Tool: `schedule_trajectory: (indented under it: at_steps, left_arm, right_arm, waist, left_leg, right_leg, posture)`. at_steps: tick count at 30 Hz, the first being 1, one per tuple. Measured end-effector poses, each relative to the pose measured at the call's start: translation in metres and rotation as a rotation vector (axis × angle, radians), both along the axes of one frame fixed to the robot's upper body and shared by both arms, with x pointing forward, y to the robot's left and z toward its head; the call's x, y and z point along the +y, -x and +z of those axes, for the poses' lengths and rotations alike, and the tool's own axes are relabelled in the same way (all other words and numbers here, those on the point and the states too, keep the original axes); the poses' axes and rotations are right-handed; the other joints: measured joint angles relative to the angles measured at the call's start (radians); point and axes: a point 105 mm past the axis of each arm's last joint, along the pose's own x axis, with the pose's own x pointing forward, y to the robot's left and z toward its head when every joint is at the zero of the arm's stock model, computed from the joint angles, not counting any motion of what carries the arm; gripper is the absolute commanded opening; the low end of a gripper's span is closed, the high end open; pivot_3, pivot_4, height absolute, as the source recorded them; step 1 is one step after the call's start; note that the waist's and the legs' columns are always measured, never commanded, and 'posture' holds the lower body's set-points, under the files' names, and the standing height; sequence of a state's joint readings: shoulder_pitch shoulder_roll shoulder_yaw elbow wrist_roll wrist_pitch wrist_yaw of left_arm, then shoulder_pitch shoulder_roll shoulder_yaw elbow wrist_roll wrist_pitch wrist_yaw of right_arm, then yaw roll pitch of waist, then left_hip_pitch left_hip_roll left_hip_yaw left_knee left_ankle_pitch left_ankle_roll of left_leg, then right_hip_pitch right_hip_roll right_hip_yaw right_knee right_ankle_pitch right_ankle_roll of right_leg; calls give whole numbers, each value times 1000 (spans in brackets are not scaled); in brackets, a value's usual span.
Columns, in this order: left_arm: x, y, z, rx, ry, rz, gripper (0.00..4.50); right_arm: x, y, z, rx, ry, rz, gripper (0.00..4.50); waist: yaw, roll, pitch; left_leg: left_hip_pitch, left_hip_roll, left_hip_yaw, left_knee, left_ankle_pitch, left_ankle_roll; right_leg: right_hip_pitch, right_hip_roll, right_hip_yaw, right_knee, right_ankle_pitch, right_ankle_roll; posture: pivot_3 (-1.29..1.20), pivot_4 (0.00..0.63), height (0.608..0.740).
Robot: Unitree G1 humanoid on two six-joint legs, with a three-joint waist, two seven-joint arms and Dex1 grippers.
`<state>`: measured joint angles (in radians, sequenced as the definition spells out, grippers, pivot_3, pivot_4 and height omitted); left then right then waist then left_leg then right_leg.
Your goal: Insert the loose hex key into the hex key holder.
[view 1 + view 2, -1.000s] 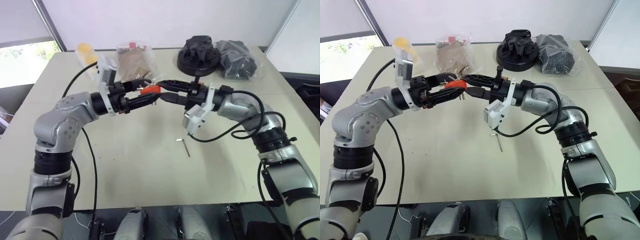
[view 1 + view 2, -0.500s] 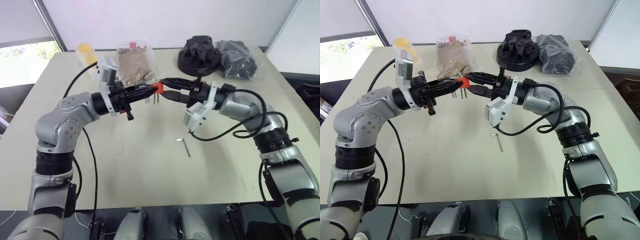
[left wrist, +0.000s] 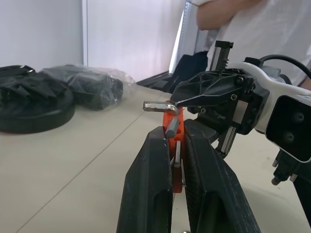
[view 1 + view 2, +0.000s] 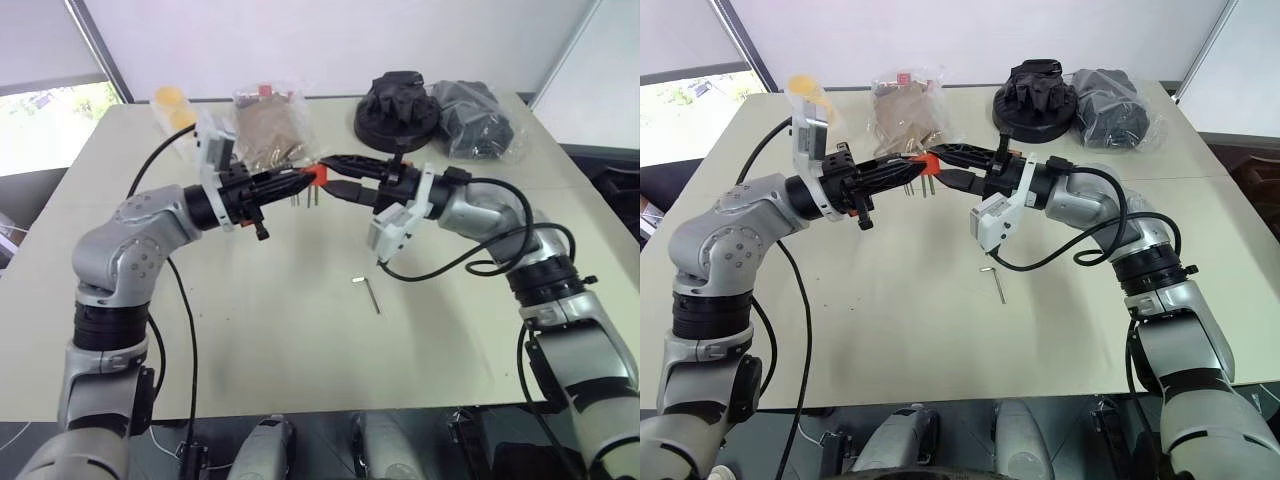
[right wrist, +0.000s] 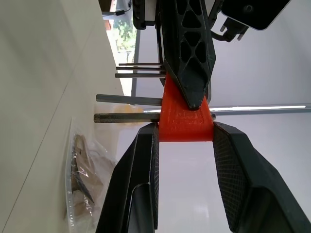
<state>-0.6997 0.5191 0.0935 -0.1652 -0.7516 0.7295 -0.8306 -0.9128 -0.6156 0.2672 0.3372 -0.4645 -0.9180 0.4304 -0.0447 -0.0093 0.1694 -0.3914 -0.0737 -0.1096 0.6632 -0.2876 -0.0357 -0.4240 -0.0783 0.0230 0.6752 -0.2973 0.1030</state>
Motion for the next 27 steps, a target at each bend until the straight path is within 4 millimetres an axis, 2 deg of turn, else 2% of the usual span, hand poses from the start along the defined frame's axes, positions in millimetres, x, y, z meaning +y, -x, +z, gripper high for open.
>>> schedule_trajectory:
  at_steps: [4,5,7,8,10,17,19,21,23,25,27]
  left_arm:
    - [0,0,0,0,-1,1,23]
    - [0,0,0,-1,-1,2,0]
    - [-1,0,-1,4,-3,-1,0]
    - [-2,0,-2,7,-4,-3,0]
    - [-3,0,-2,8,-5,-7,0]
    - [-4,1,-2,4,-8,-8,0]
    - [-3,1,-3,-1,-12,-2,0]
    - [-3,3,-5,-6,-19,3,0]
    - [-1,4,-8,-10,-28,20,0]
    - [5,3,-10,-26,-44,52,0]
    - [12,1,-15,-38,-63,92,0]
  right_arm:
    - [0,0,0,1,-1,-1,1003]
    - [0,0,0,1,-1,-1,2040]
    - [1,0,1,1,-10,2,2832]
    - [1,0,1,2,-11,2,3493]
    - [1,0,1,3,-14,2,4430]
    - [1,-1,0,20,-5,-5,4430]
    - [-3,-6,-2,101,-28,-40,4430]
    - [-14,-16,-10,285,-82,-109,4430]
    - [-32,-25,-29,583,-116,-190,4430]
    - [-46,-15,-44,881,-111,-197,4430]
    - [-50,2,-44,1134,-110,-169,4430]
  waist:
    - [0,0,0]
    - [0,0,0]
    - [0,0,0]
    - [0,0,0]
    - [0,0,0]
    - [0,0,0]
    - [0,0,0]
    - [1,0,0]
    - [5,0,0]
    - [8,0,0]
    - [7,0,0]
  left_leg:
    - [0,0,0,0,0,0]
    - [0,0,0,0,0,0]
    - [0,0,0,0,0,0]
    - [0,0,0,0,0,0]
    - [0,0,0,0,0,0]
    - [0,0,0,0,0,0]
    - [0,0,0,0,0,0]
    - [0,0,0,0,0,0]
    - [0,0,-1,1,0,0]
    - [-1,0,-1,1,0,0]
    - [-1,0,-1,1,0,0]
  right_leg:
    - [0,0,0,0,0,0]
    - [0,0,0,0,0,0]
    - [0,0,0,0,0,0]
    - [0,0,0,0,0,0]
    - [0,0,0,0,0,0]
    - [0,0,0,0,0,0]
    - [0,0,0,0,0,0]
    - [1,-1,0,0,0,0]
    - [1,-1,0,0,0,0]
    - [1,-1,0,-1,0,0]
    - [1,-1,0,-1,0,0]
  posture:
    - [0,150,740]
    - [0,150,740]
    - [0,150,740]
    - [0,150,740]
    - [0,150,740]
    - [0,150,740]
    - [0,150,740]
    - [0,150,740]
    - [0,150,740]
    - [0,150,740]
    - [0,150,740]
